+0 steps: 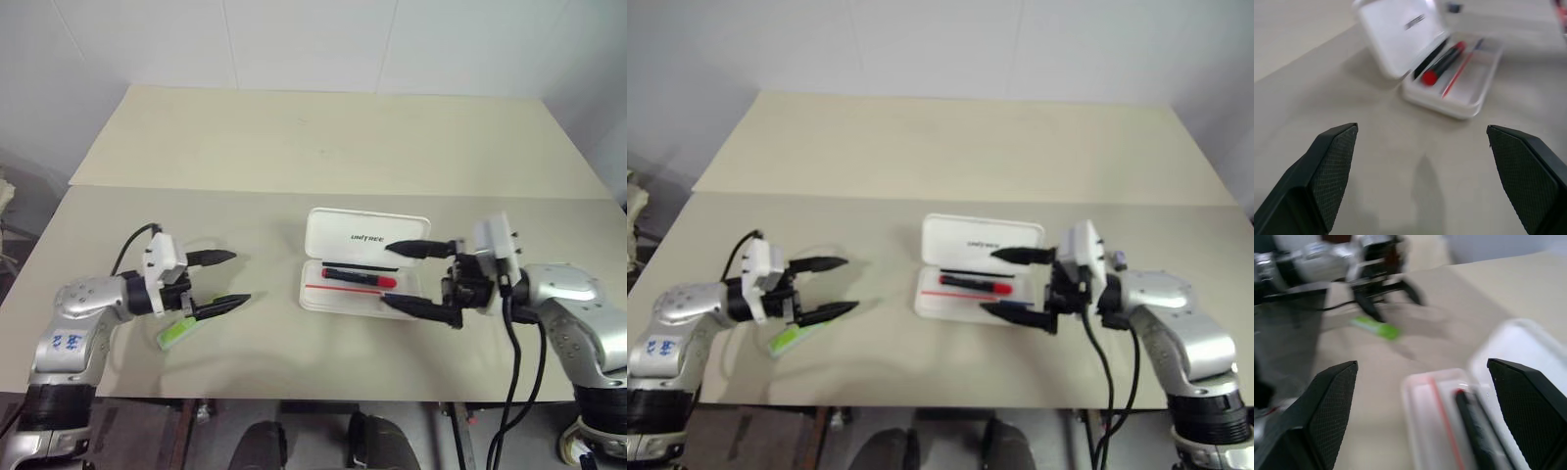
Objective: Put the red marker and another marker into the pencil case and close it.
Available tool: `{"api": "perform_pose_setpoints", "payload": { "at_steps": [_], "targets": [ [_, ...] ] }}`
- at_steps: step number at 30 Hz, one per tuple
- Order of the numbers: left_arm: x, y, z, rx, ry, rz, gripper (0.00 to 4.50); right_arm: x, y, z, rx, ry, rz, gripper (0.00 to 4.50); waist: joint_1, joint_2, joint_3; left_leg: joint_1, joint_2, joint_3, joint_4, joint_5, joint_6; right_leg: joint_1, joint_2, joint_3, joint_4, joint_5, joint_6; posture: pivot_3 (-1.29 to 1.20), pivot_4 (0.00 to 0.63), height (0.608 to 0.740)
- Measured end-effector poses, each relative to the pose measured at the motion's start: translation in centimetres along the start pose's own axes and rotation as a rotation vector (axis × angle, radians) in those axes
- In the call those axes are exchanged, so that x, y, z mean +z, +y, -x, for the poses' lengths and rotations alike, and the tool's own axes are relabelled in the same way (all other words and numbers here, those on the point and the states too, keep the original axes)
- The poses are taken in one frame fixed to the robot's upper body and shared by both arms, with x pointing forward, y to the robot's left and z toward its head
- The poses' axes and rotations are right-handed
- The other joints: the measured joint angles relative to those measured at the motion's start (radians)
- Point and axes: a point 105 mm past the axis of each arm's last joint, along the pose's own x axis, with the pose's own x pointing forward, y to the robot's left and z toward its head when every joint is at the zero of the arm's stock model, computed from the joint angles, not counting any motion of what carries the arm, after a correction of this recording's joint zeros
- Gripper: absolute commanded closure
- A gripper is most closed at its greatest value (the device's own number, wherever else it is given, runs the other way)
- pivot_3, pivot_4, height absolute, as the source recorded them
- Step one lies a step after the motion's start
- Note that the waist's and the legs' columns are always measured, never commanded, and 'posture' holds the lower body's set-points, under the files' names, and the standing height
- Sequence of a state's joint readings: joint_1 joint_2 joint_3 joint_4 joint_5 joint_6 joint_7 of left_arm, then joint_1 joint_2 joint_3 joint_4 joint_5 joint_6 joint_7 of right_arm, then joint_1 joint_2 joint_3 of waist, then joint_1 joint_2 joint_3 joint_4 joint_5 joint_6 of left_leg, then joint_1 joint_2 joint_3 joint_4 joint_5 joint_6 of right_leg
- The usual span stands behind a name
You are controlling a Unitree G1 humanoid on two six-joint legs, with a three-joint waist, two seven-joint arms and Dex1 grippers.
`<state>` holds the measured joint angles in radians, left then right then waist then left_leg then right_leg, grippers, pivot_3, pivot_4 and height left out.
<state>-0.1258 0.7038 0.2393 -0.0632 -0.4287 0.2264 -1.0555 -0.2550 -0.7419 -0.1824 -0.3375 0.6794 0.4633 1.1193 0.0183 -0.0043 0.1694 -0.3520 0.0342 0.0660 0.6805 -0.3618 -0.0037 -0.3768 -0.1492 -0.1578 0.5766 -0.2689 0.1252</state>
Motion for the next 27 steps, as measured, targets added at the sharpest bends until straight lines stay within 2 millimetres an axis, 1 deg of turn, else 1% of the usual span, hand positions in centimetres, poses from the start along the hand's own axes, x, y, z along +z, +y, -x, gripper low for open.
{"api": "perform_pose_setpoints", "payload": {
  "at_steps": [2,4,8,10,12,14,17,20,27],
  "targets": [
    [-1.1,-0.2,1.2,0.068,0.023,0.031,0.0,-0.1,-0.7,1.3,-0.06,0.018,0.008,0.04,0.002,0.0,0.0,0.0,0.0,0.0,0.0,0.0,0.0,0.0,0.0,0.0,0.0,0.0,0.0,0.0,0.15,0.74],
    [-2.1,-0.8,2.3,0.127,0.04,0.06,0.0,-0.6,-1.4,2.5,-0.115,0.04,0.006,0.04,0.005,-0.001,0.0,0.0,0.0,0.0,0.0,0.0,0.0,0.0,0.0,0.001,0.0,0.0,0.0,0.0,0.15,0.74],
    [-3.5,-2.6,3.8,0.214,0.06,0.106,0.0,-1.5,-2.6,4.0,-0.177,0.072,0.022,0.04,0.005,-0.001,0.0,0.0,0.0,0.0,0.0,0.0,0.0,0.0,-0.001,0.001,-0.001,0.0,0.0,0.0,0.15,0.74],
    [-4.3,-3.4,4.3,0.242,0.072,0.131,0.0,-2.1,-3.1,4.8,-0.188,0.094,0.02,0.04,0.006,-0.001,0.0,0.0,0.0,0.0,0.0,0.0,0.0,0.0,0.0,0.0,-0.001,0.0,0.0,0.0,0.15,0.74],
    [-4.9,-3.6,4.7,0.269,0.083,0.138,0.0,-2.5,-3.4,5.4,-0.177,0.109,0.018,0.04,0.007,0.0,0.0,0.0,0.0,0.0,0.0,0.0,0.0,0.0,0.0,0.0,-0.001,0.0,-0.001,0.0,0.15,0.74],
    [-5.1,-3.5,5.1,0.294,0.095,0.12,0.0,-2.5,-3.2,5.9,-0.133,0.129,0.02,0.04,0.006,0.0,0.0,0.0,0.0,0.001,0.0,0.0,0.0,0.0,0.0,0.001,-0.001,0.0,-0.001,0.0,0.15,0.74],
    [-5.1,-2.9,5.7,0.338,0.095,0.085,0.0,-1.8,-2.8,6.0,-0.06,0.137,0.069,0.04,0.004,0.0,0.0,0.001,0.001,0.001,0.0,0.0,0.0,0.0,0.0,0.0,-0.001,-0.001,-0.001,0.0,0.15,0.74],
    [-6.0,-2.2,6.5,0.39,0.109,0.09,0.0,-1.6,-2.6,6.0,0.0,0.15,0.105,0.04,0.003,0.0,-0.001,0.001,0.001,0.001,0.0,0.0,0.0,0.0,0.0,0.0,-0.001,-0.001,-0.001,0.0,0.15,0.74],
    [-7.2,-1.6,6.6,0.391,0.107,0.101,0.0,-2.1,-2.4,5.5,0.044,0.181,0.142,0.04,0.006,0.0,-0.001,0.0,0.001,0.001,0.0,-0.001,0.0,0.0,0.0,0.0,-0.001,-0.001,-0.001,0.0,0.15,0.74]
  ]
}}
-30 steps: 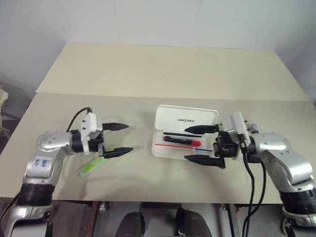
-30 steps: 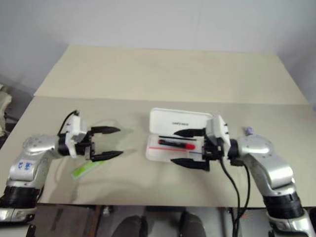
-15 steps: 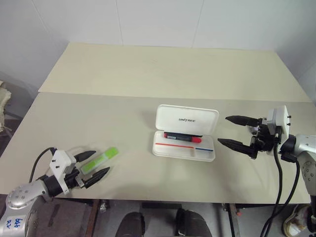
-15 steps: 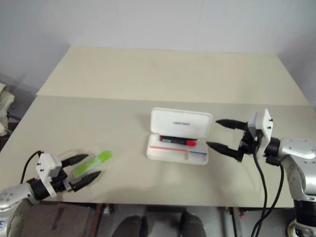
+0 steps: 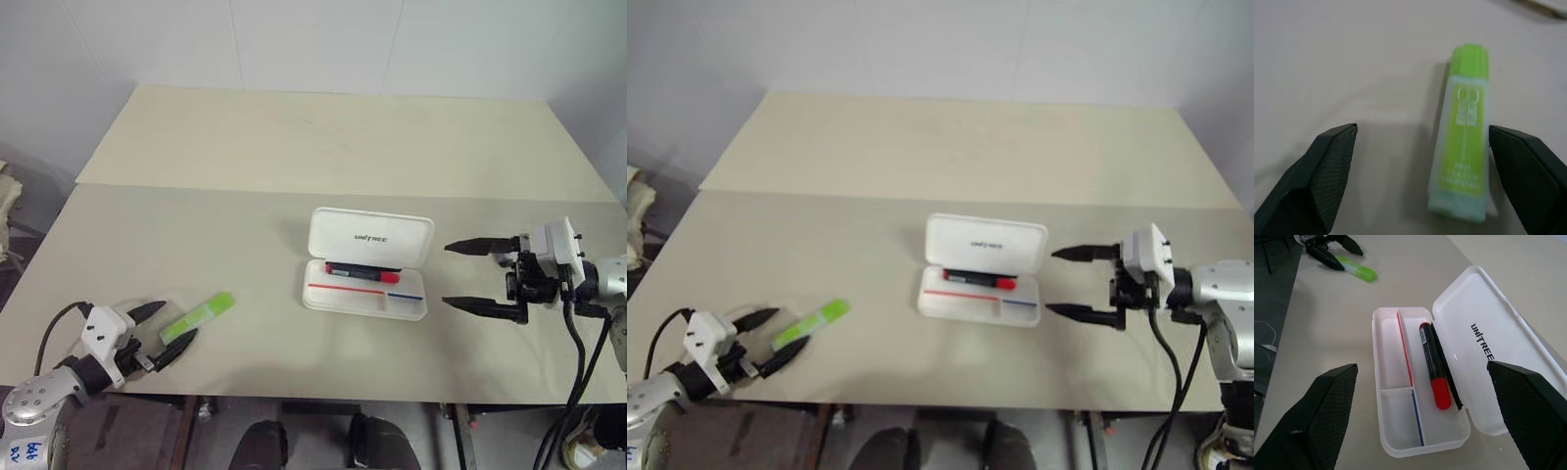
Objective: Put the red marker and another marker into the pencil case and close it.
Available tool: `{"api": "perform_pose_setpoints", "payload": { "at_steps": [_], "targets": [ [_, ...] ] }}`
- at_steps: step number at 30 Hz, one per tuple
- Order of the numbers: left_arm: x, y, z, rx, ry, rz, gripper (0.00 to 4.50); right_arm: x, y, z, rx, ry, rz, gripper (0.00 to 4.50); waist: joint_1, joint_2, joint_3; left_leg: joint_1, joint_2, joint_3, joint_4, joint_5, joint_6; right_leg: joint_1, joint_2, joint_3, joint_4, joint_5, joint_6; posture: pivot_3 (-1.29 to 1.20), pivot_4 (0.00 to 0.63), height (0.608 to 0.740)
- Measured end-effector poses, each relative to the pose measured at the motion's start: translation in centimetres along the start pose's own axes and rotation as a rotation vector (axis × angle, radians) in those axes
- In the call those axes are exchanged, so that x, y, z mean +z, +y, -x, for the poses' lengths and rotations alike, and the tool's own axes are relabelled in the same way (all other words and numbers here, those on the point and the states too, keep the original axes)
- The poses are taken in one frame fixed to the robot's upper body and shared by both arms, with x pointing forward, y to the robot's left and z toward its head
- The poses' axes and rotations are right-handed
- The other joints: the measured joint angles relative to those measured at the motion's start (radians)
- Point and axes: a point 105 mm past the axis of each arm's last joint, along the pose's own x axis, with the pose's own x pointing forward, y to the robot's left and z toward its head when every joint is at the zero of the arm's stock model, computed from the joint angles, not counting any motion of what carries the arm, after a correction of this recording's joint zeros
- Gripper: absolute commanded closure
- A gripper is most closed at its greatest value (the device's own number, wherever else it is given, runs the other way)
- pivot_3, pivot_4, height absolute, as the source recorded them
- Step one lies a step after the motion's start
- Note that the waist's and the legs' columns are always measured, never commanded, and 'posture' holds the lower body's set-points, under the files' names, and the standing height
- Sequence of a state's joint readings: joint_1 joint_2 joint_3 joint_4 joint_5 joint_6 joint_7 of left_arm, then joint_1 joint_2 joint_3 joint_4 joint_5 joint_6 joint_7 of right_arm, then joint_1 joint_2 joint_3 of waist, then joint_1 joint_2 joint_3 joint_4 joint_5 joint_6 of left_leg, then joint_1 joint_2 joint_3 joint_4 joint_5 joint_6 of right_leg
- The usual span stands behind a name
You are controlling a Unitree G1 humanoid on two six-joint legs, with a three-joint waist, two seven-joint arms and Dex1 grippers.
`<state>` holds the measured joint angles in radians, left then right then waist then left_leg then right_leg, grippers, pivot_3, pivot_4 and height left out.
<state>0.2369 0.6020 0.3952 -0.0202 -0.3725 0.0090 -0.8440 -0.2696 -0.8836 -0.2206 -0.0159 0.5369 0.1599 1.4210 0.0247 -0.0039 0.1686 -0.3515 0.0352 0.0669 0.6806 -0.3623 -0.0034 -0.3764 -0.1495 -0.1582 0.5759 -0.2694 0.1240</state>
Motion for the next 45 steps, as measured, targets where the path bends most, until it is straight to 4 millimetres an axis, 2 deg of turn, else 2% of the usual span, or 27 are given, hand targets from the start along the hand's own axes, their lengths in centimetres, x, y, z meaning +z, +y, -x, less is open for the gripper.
{"api": "perform_pose_setpoints", "payload": {
  "at_steps": [2,5,11,14,19,23,27,32,37,41,45],
  "targets": [
    [-0.1,0.1,-0.3,-0.019,-0.011,-0.001,0.0,0.0,0.0,-0.1,0.001,0.0,0.004,0.04,0.001,0.002,-0.001,0.0,0.0,0.0,0.0,0.0,0.0,0.0,0.0,0.0,0.0,0.0,0.0,0.0,0.15,0.74],
    [-0.2,0.1,-0.5,-0.05,-0.018,-0.011,0.58,0.2,0.2,-0.5,0.014,0.002,0.012,0.0,0.001,0.004,-0.002,0.001,0.0,0.0,0.0,0.0,0.0,0.001,0.0,0.0,0.0,0.0,0.0,0.0,0.15,0.74],
    [-0.2,-0.7,-1.1,-0.137,-0.028,-0.043,2.57,0.5,0.3,-0.7,0.014,-0.001,0.031,0.0,0.003,0.006,-0.004,0.001,0.0,-0.001,0.0,0.001,-0.001,0.001,0.0,0.0,0.001,0.0,-0.001,0.0,0.15,0.74],
    [-0.2,-0.8,-1.4,-0.156,-0.029,-0.052,3.38,0.8,0.4,-0.9,0.012,-0.003,0.044,0.0,0.003,0.007,-0.004,0.001,0.0,-0.001,0.0,0.002,-0.001,0.001,-0.001,0.0,0.002,0.001,-0.001,0.0,0.15,0.74],
    [0.1,-0.6,-2.0,-0.159,-0.037,-0.053,3.37,0.5,0.6,-0.8,0.01,0.002,0.034,0.0,0.006,0.007,-0.004,0.001,0.0,-0.002,0.0,0.004,0.0,0.001,-0.001,-0.001,0.002,0.002,-0.004,0.0,0.15,0.74],
    [1.1,-0.8,-3.3,-0.19,-0.057,-0.052,3.37,0.2,0.8,-0.8,0.009,0.006,0.026,0.0,0.002,0.006,-0.005,0.0,0.0,-0.002,0.0,0.004,0.0,0.001,-0.001,-0.001,0.001,0.003,-0.004,0.0,0.15,0.74],
    [4.1,-2.1,-4.8,-0.32,-0.108,-0.141,3.37,-0.2,0.9,-0.7,0.003,0.013,0.015,0.0,-0.001,0.006,-0.005,0.0,0.0,-0.001,0.0,0.002,-0.001,0.0,0.0,-0.001,0.001,0.003,-0.004,0.0,0.15,0.74],
    [7.6,-2.6,-6.1,-0.471,-0.135,-0.294,3.37,-1.1,0.9,-0.3,-0.015,0.031,-0.003,0.0,0.001,0.006,-0.004,-0.001,0.0,0.0,-0.001,0.001,-0.001,0.0,0.0,-0.002,0.0,0.003,-0.004,0.0,0.15,0.74],
    [9.9,-4.1,-8.0,-0.622,-0.168,-0.369,3.37,-2.3,1.4,0.2,-0.038,0.055,-0.039,0.0,0.0,0.006,-0.004,-0.001,-0.001,0.001,-0.001,0.001,0.0,0.0,0.0,-0.002,-0.001,0.003,-0.003,0.0,0.15,0.74],
    [12.1,-6.5,-10.3,-0.748,-0.223,-0.406,3.37,-2.5,2.3,0.4,-0.063,0.066,-0.043,0.0,0.004,0.005,-0.004,-0.001,-0.001,0.001,0.0,0.001,0.0,0.0,0.001,-0.002,-0.001,0.003,-0.003,0.0,0.15,0.74],
    [12.5,-8.4,-11.9,-0.825,-0.234,-0.403,3.37,-2.2,2.9,0.5,-0.081,0.065,-0.042,0.0,0.0,0.004,-0.003,0.0,-0.001,0.002,0.0,0.001,0.0,0.0,0.001,-0.002,-0.001,0.003,-0.003,0.0,0.15,0.74]
  ]
}}
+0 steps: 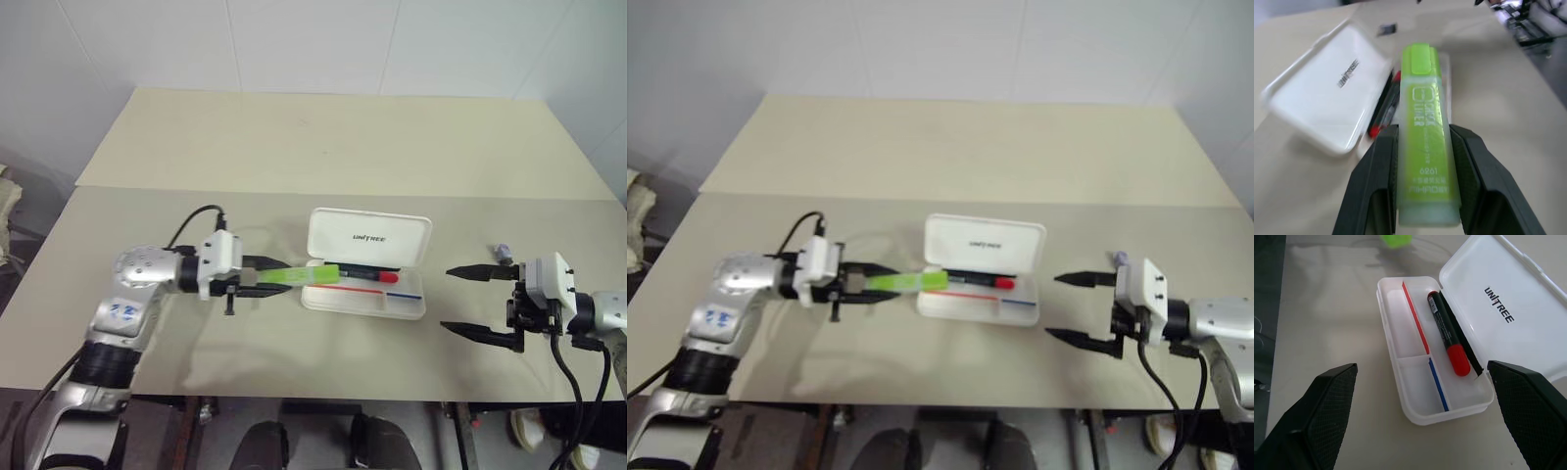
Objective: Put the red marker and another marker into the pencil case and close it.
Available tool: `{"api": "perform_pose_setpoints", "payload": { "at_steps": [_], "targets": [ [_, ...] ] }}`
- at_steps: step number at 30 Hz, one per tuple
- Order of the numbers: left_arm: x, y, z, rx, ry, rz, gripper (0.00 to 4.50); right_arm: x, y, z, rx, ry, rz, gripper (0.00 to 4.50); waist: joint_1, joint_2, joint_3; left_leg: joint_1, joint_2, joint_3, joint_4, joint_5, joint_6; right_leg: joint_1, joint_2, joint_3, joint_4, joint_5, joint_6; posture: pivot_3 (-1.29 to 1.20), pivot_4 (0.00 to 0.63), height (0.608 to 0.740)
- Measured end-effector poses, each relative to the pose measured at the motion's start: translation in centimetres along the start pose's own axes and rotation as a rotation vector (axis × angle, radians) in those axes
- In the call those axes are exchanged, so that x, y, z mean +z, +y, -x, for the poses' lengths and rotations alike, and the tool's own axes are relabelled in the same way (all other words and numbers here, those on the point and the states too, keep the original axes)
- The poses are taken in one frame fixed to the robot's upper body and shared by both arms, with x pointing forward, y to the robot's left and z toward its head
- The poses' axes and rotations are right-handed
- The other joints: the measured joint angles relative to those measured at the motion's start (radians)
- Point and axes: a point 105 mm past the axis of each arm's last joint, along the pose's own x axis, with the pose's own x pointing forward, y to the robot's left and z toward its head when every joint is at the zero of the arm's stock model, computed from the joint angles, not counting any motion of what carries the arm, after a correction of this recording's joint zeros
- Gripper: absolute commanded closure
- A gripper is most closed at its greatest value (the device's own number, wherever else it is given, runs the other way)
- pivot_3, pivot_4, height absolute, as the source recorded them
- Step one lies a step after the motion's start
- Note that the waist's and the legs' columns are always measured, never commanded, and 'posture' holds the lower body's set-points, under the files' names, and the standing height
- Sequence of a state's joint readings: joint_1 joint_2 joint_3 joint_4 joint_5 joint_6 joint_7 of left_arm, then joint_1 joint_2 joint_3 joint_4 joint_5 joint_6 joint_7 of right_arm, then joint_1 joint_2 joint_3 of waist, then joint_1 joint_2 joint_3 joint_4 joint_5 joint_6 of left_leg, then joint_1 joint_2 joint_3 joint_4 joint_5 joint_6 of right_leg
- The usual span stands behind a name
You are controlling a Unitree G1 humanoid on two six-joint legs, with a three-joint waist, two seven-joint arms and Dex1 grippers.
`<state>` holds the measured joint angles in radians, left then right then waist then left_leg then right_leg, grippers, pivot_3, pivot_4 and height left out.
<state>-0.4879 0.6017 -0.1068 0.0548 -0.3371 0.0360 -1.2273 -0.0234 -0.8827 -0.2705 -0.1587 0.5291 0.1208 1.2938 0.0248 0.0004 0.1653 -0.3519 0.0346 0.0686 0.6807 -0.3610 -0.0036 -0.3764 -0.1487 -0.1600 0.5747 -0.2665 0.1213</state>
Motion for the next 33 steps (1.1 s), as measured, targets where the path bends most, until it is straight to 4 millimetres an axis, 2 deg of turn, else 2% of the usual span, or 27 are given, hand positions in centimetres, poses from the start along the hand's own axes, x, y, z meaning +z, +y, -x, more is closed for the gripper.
{"api": "perform_pose_setpoints", "payload": {
  "at_steps": [5,11,20,29,30,33],
  "targets": [
    [0.0,0.2,-2.8,-0.068,-0.011,0.008,3.37,0.3,0.5,0.4,-0.036,0.003,-0.002,0.0,0.005,-0.001,0.001,0.0,0.0,0.0,0.001,0.0,0.0,0.0,0.0,0.0,0.0,0.0,0.0,0.0,0.15,0.74],
    [-1.4,-0.2,-5.4,-0.108,0.006,0.062,3.37,0.8,0.8,0.5,-0.063,-0.003,0.002,0.0,0.006,-0.002,0.001,0.0,0.0,0.0,0.001,0.0,0.001,0.001,0.0,0.0,-0.001,0.0,0.0,0.0,0.15,0.74],
    [-2.4,-0.2,-7.0,-0.146,0.045,0.053,3.37,1.5,1.3,0.3,-0.104,-0.017,0.011,0.0,0.01,-0.003,0.002,0.0,0.0,-0.001,0.001,0.0,0.001,0.001,0.0,0.0,-0.001,0.0,0.0,0.0,0.15,0.74],
    [-2.1,-0.2,-7.7,-0.183,0.036,0.04,3.37,1.6,1.5,0.1,-0.133,-0.021,0.005,0.0,0.011,-0.003,0.002,0.0,0.0,-0.001,0.001,0.001,0.001,0.001,0.0,0.0,-0.001,0.0,0.0,0.0,0.15,0.74],
    [-2.2,-0.2,-7.7,-0.186,0.041,0.043,2.66,1.5,1.5,0.1,-0.136,-0.022,0.003,0.0,0.012,-0.003,0.002,0.0,0.0,-0.001,0.001,0.001,0.001,0.001,0.0,0.0,-0.001,0.0,0.0,0.0,0.15,0.74],
    [-2.2,-0.3,-7.6,-0.199,0.048,0.049,1.66,1.5,1.5,0.1,-0.144,-0.025,0.0,0.0,0.013,-0.003,0.002,0.0,0.0,-0.001,0.001,0.001,0.001,0.001,0.0,0.0,-0.001,0.0,0.0,0.0,0.15,0.74]
  ]
}}
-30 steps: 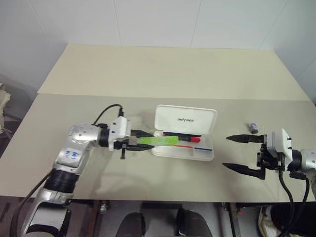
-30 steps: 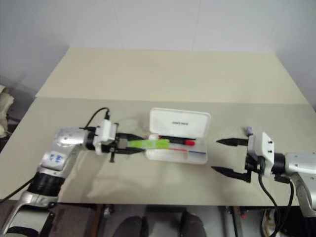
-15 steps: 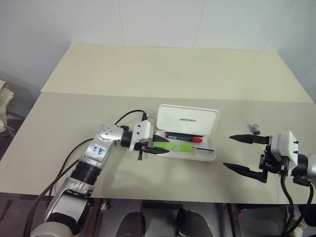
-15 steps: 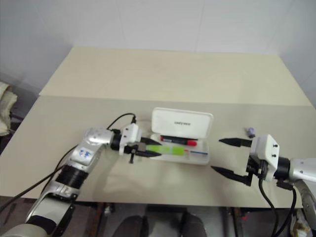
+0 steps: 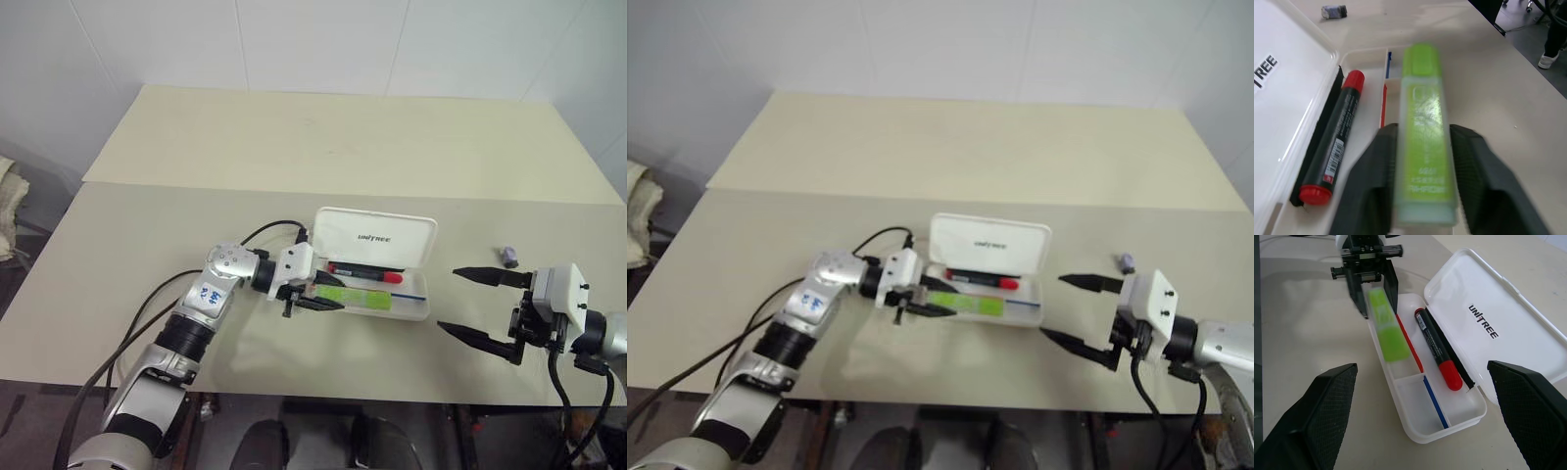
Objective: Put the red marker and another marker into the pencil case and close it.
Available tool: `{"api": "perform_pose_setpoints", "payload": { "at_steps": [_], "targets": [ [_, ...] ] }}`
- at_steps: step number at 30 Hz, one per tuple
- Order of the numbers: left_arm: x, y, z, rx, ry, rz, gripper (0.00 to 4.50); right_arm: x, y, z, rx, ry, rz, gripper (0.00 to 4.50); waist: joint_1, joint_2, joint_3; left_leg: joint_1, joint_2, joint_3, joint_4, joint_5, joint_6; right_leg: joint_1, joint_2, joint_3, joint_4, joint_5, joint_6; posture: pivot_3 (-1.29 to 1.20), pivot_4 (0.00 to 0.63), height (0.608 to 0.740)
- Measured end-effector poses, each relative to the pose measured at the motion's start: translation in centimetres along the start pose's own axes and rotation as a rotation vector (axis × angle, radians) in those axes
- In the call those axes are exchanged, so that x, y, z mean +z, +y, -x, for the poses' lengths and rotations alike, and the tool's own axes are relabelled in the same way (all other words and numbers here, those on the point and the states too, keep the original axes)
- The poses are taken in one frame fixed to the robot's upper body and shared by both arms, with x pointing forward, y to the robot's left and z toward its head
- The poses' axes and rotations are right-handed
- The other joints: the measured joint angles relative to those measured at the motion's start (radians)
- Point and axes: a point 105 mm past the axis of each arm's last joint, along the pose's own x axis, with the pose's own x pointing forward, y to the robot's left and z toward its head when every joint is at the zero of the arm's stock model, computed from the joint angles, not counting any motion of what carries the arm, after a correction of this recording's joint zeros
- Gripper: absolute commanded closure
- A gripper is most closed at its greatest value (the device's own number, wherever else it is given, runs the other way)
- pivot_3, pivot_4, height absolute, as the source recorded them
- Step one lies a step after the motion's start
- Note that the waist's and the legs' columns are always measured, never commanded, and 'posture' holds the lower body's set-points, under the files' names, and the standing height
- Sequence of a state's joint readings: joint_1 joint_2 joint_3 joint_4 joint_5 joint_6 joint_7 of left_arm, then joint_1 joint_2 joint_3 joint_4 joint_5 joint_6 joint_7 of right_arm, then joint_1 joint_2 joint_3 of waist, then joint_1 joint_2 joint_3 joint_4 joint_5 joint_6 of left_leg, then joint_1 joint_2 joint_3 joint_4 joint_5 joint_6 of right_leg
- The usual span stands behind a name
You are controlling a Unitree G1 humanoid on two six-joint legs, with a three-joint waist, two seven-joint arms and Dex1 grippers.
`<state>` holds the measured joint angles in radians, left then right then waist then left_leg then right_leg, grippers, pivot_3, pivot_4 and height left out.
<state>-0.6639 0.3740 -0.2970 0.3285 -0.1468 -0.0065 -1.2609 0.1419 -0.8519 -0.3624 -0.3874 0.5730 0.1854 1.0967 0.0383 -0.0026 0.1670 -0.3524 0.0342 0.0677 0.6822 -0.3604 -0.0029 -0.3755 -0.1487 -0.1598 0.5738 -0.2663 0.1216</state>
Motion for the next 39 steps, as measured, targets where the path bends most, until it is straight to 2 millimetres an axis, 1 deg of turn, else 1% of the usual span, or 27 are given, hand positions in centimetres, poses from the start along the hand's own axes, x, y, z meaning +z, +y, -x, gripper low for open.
{"api": "perform_pose_setpoints", "payload": {
  "at_steps": [5,8,11,13,15,17,19,20,22,23,25,26,28,30,32,34,36,39],
  "targets": [
    [-0.1,-0.1,0.0,-0.007,0.007,0.005,0.01,0.0,-0.1,0.0,-0.007,-0.001,0.0,0.0,0.002,0.0,0.0,0.0,0.0,0.0,0.0,0.0,0.0,0.0,0.0,0.0,0.0,0.0,0.0,0.0,0.15,0.74],
    [-0.1,0.0,0.0,-0.005,0.006,0.019,0.01,0.2,-0.2,-0.1,-0.014,-0.006,0.007,0.0,0.002,0.0,0.0,0.0,0.0,0.0,0.0,0.0,0.0,0.0,0.0,0.0,0.0,0.0,0.0,0.0,0.15,0.74],
    [0.4,0.1,0.1,0.0,-0.018,0.034,0.01,0.3,-0.6,-0.3,-0.035,-0.014,0.004,0.0,0.003,0.0,0.0,0.0,0.0,0.0,0.0,0.0,0.0,0.0,0.0,0.0,0.0,0.0,0.0,0.0,0.15,0.74],
    [1.2,0.2,0.4,0.006,-0.048,0.026,0.01,0.3,-1.0,-0.4,-0.073,-0.024,-0.009,0.0,0.003,0.0,0.0,0.0,0.0,0.0,0.0,0.0,0.0,0.0,0.0,0.0,0.0,0.0,0.0,0.0,0.15,0.74],
    [2.3,0.4,0.8,0.016,-0.096,0.022,0.01,0.0,-2.0,-0.5,-0.141,-0.009,-0.021,0.0,0.003,0.0,0.0,0.0,0.0,0.0,0.0,0.0,0.0,0.0,0.0,0.0,0.0,0.0,0.0,0.0,0.15,0.74],
    [3.7,0.5,1.4,0.023,-0.158,0.023,0.01,-1.3,-4.4,0.0,-0.278,0.039,-0.054,0.0,0.002,-0.001,0.0,0.0,0.0,0.0,0.001,0.0,0.0,0.0,0.0,0.001,0.0,0.0,0.0,0.0,0.15,0.74],
    [4.7,0.5,2.3,0.027,-0.189,0.015,0.01,-3.3,-6.8,1.1,-0.428,0.113,-0.105,0.0,0.002,-0.001,0.0,0.0,0.0,0.0,0.001,0.0,0.0,0.0,0.0,0.001,0.0,0.0,0.0,0.0,0.15,0.74],
    [5.1,0.6,3.0,0.035,-0.196,0.011,0.01,-4.5,-8.0,2.1,-0.515,0.16,-0.138,0.0,0.002,0.0,0.0,0.0,0.0,0.0,0.0,0.001,0.0,0.0,0.0,0.0,0.001,0.0,0.0,0.0,0.15,0.74],
    [5.6,0.8,4.0,0.057,-0.208,0.004,0.01,-6.3,-9.3,3.3,-0.619,0.226,-0.184,0.0,0.001,0.0,0.0,0.0,0.0,0.0,0.0,0.001,0.0,0.0,0.0,0.0,0.001,0.0,0.0,0.0,0.15,0.74],
    [5.8,1.0,4.4,0.066,-0.206,0.004,0.01,-6.8,-9.9,3.8,-0.663,0.248,-0.199,0.0,0.0,0.0,0.0,0.0,0.0,0.0,0.0,0.001,0.0,0.0,0.0,0.0,0.001,0.0,0.0,0.0,0.15,0.74],
    [5.9,1.4,5.3,0.103,-0.191,-0.001,0.01,-7.7,-11.7,5.0,-0.795,0.293,-0.234,0.0,-0.008,0.0,0.001,-0.001,0.0,0.0,0.0,0.001,0.0,0.0,0.0,0.0,0.0,0.0,0.0,0.0,0.15,0.74],
    [6.0,1.7,6.0,0.133,-0.183,-0.007,0.01,-8.0,-12.2,5.6,-0.847,0.31,-0.246,0.0,-0.01,0.0,0.001,-0.001,0.0,0.0,0.0,0.001,0.0,0.0,0.0,0.0,0.0,0.0,0.0,0.0,0.15,0.74],
    [6.1,2.2,7.3,0.185,-0.17,-0.018,0.01,-8.7,-12.8,6.4,-0.911,0.332,-0.273,0.0,-0.013,0.0,0.001,0.0,0.0,0.0,-0.001,0.001,0.0,0.0,0.0,0.0,0.0,0.0,0.0,0.0,0.15,0.74],
    [6.2,2.4,7.8,0.212,-0.163,-0.021,0.01,-9.5,-12.8,6.3,-0.938,0.333,-0.301,0.0,-0.014,0.0,0.001,0.0,0.0,0.0,-0.001,0.001,0.0,0.0,0.0,0.0,0.0,0.0,0.0,0.0,0.15,0.74],
    [6.1,2.4,8.1,0.231,-0.158,-0.02,0.01,-9.9,-12.8,5.5,-0.953,0.301,-0.337,0.0,-0.016,0.0,0.001,0.0,0.0,0.001,-0.001,0.001,0.0,0.0,0.0,0.001,0.0,0.0,0.0,0.0,0.15,0.74],
    [5.9,1.9,8.2,0.24,-0.155,-0.014,0.01,-10.2,-13.1,4.1,-0.974,0.252,-0.386,0.0,-0.019,0.001,0.001,0.0,0.0,0.001,-0.001,0.001,0.0,-0.001,0.0,0.001,0.001,0.0,0.0,0.0,0.15,0.74],
    [5.9,1.6,8.0,0.241,-0.157,-0.011,0.01,-10.8,-13.0,3.0,-0.973,0.237,-0.424,0.0,-0.02,0.001,0.001,0.0,0.0,0.0,-0.001,0.001,0.0,-0.001,0.0,0.001,0.001,0.0,0.001,0.0,0.15,0.74],
    [5.8,1.6,8.3,0.258,-0.154,-0.004,0.01,-11.3,-13.0,1.5,-0.975,0.218,-0.454,0.0,-0.016,0.001,0.001,0.0,0.0,0.0,-0.001,0.002,-0.001,-0.001,0.0,0.001,0.001,0.0,0.001,0.0,0.15,0.74]
  ]
}}
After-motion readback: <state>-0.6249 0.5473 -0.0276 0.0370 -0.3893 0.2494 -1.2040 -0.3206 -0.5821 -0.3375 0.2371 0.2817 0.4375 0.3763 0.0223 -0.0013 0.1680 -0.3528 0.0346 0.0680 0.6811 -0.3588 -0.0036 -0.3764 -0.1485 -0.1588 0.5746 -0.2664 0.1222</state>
